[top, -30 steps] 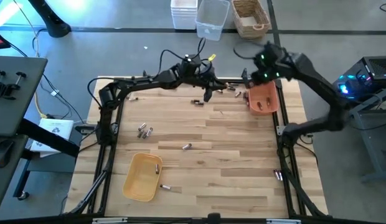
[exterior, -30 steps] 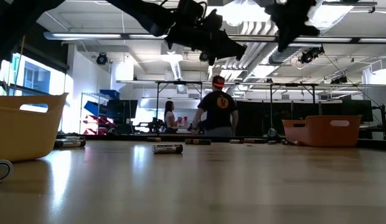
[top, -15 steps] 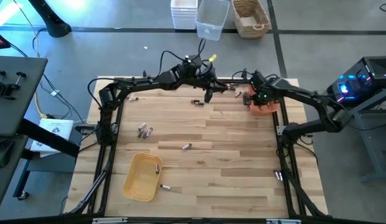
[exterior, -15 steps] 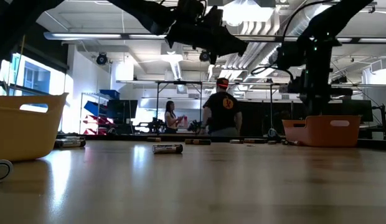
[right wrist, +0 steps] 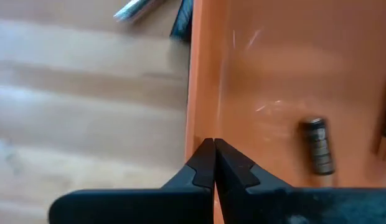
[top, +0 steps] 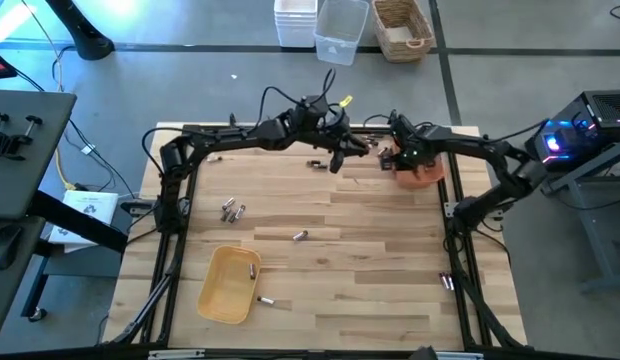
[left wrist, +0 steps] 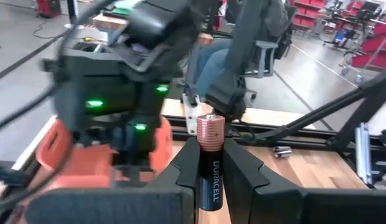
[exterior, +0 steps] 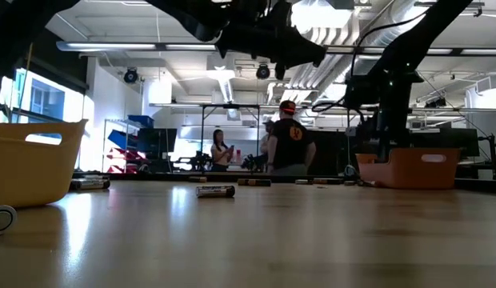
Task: Sort batteries
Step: Put the black battery into the orange bin
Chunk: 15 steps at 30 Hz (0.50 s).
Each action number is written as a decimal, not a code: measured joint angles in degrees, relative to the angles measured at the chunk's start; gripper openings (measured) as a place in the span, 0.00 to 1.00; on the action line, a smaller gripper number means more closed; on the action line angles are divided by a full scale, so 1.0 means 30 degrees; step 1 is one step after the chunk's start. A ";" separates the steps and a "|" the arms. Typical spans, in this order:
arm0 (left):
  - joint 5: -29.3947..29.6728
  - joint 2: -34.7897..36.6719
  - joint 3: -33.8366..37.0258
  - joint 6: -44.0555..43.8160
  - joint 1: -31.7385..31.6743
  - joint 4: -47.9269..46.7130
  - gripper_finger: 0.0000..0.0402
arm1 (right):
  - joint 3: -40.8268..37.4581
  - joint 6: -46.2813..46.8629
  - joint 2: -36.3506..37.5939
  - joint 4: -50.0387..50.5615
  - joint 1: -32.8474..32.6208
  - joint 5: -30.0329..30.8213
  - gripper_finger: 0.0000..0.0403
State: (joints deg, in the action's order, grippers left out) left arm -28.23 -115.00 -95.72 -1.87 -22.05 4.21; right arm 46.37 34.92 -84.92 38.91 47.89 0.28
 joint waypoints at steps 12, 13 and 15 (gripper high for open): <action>0.0029 0.0000 0.0000 0.0321 -0.1323 0.0029 0.08 | 0.0029 0.3516 0.0718 -0.1907 -0.4303 -0.2129 0.00; 0.0022 0.0000 0.0000 0.0336 -0.1418 0.0036 0.08 | 0.0030 0.3862 0.0718 -0.2221 -0.4622 -0.2302 0.00; 0.0024 0.0013 0.0097 0.0603 -0.1525 0.0069 0.08 | 0.0038 0.4398 0.0838 -0.2739 -0.5180 -0.2713 0.00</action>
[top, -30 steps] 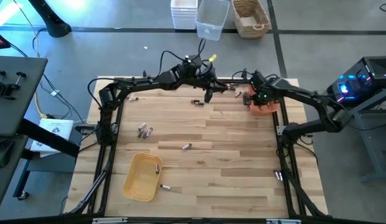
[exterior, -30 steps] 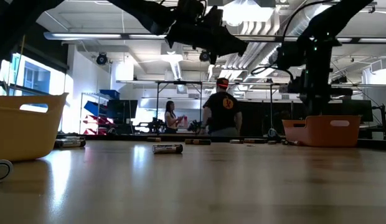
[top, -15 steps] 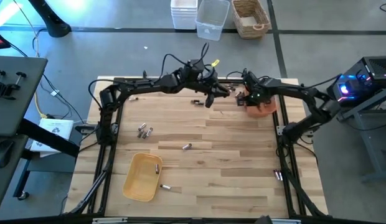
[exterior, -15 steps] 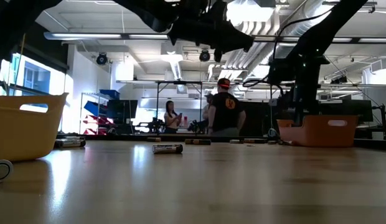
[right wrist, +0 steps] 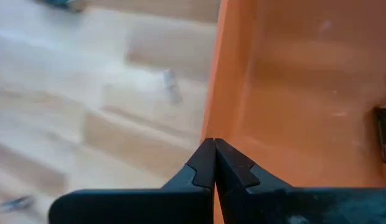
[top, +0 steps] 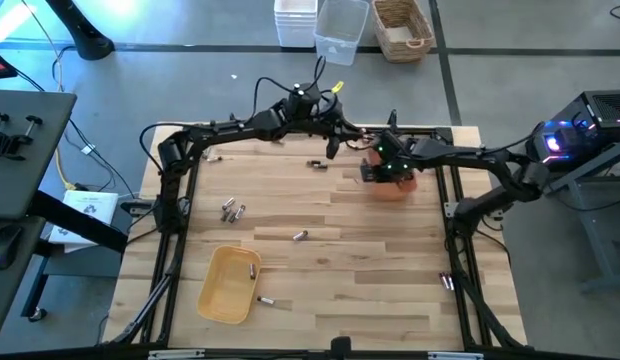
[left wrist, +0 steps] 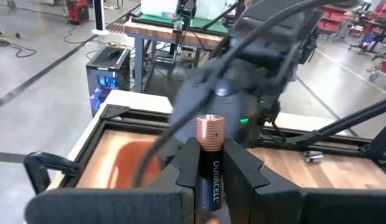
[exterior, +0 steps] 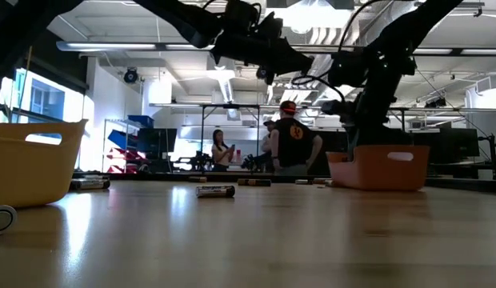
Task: Sort batteries
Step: Put the black battery into the orange bin, then put the silver battery into the yellow bin
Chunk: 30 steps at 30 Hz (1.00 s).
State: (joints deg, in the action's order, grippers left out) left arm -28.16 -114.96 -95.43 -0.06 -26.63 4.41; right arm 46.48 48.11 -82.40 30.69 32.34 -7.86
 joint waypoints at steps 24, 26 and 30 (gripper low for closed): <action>0.1031 -0.6455 -0.3096 -0.2719 0.1896 0.3819 0.01 | 1.0785 -0.1147 0.6368 0.8598 -0.0943 0.8396 0.00; 0.1101 -0.6593 -0.3687 -0.3179 0.1820 0.4272 0.01 | 1.0945 -0.1449 0.6345 0.9082 -0.0920 0.8507 0.00; 0.1701 -0.7283 -0.3815 -0.2406 0.1866 0.3655 0.01 | 1.1038 -0.1557 0.6307 0.9089 -0.0970 0.8513 0.00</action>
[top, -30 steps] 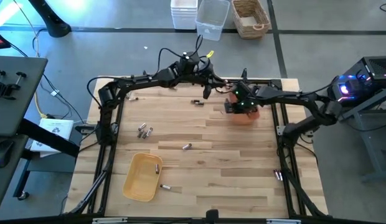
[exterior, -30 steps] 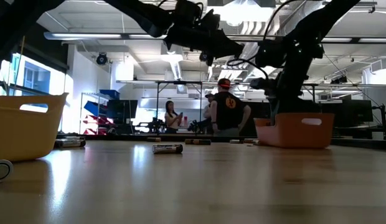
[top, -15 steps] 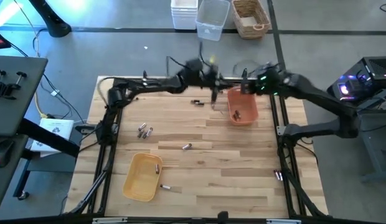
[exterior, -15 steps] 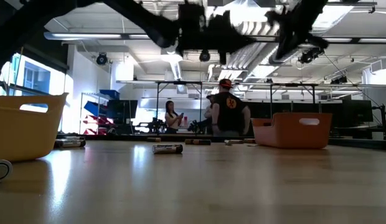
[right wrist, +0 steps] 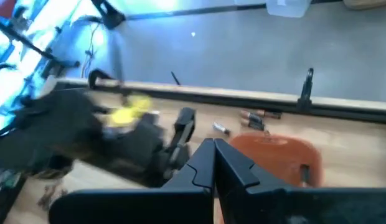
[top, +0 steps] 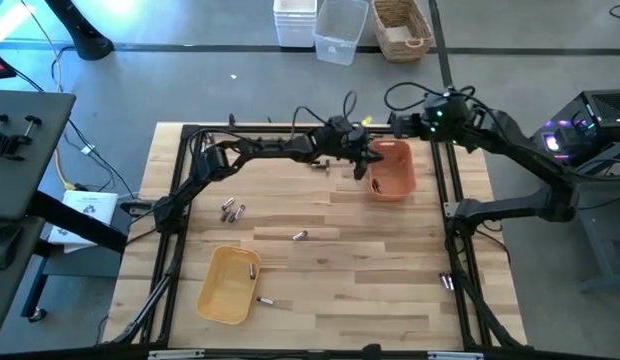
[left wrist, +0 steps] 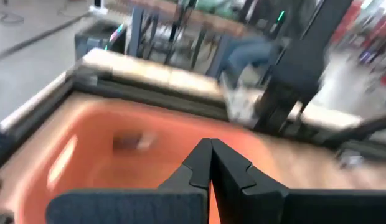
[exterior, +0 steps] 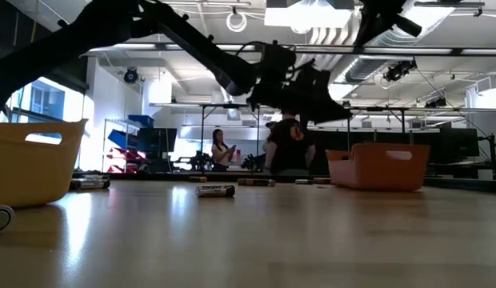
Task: Sort batteries
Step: Put the silver battery into the yellow bin
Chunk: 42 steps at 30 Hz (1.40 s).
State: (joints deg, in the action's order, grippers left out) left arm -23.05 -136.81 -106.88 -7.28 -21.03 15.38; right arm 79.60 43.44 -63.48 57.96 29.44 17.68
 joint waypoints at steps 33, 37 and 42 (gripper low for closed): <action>-0.3348 1.3063 0.7548 0.1833 0.0020 -2.2279 0.25 | -0.4683 -0.6353 -0.0169 -0.8167 0.1796 -0.8187 0.28; 0.0258 1.6164 1.1953 -0.1570 0.1963 -2.2470 0.28 | -0.5733 -0.6586 -0.0214 -0.9521 0.1484 -0.9425 0.38; 0.5281 1.9018 1.5539 -0.4284 0.4162 -2.3309 0.34 | -0.6837 -0.6372 -0.0220 -1.1645 0.0985 -1.0928 0.41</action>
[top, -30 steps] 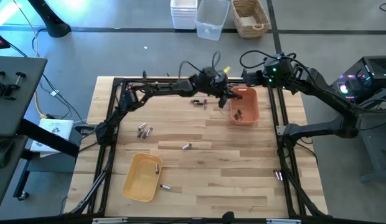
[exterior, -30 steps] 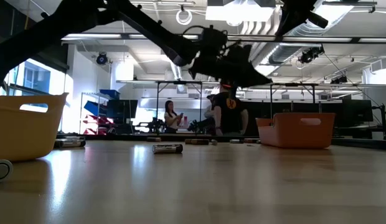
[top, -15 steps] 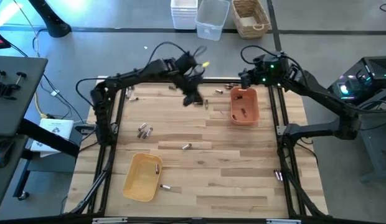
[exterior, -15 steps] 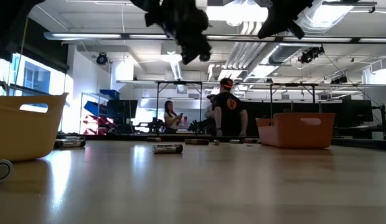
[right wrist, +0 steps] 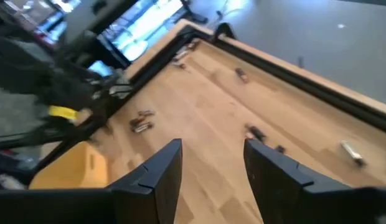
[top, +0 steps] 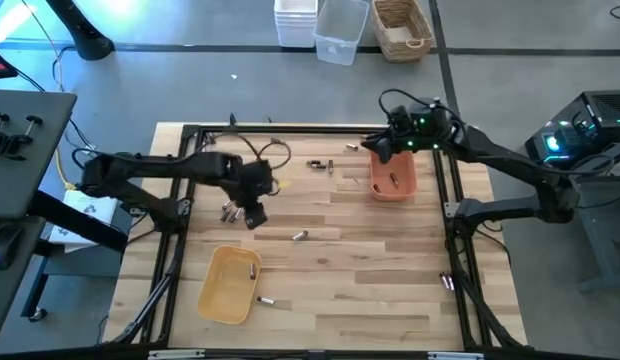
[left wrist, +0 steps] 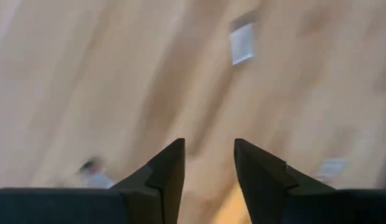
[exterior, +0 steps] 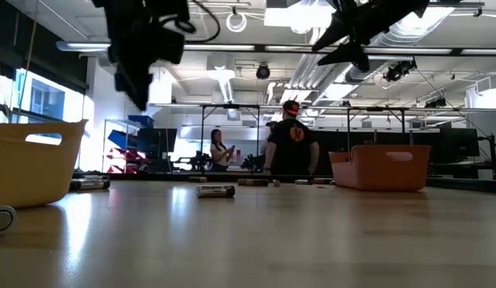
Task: Sort batteries
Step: Put the silver battery into the yellow bin
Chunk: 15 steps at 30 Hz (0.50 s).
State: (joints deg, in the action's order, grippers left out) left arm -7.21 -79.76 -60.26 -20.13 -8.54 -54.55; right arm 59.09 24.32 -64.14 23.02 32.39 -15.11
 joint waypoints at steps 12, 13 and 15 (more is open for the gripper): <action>0.2570 -0.2147 0.1779 -0.2631 -0.1757 -0.0602 0.54 | -0.0881 0.3154 -0.0242 -0.1763 -0.1192 0.0965 0.41; 0.2523 -0.2426 0.1794 -0.2745 -0.1845 -0.0592 0.55 | -0.0881 0.3462 -0.0263 -0.1724 -0.1205 0.1047 0.41; 0.2567 -0.2678 0.1789 -0.2804 -0.1912 -0.0553 0.56 | -0.0881 0.4064 -0.0349 -0.1710 -0.1219 0.1557 0.41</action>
State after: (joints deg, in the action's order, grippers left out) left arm 0.49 -87.79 -54.89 -28.54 -14.28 -56.21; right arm 56.45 36.52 -65.19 17.89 28.73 -10.43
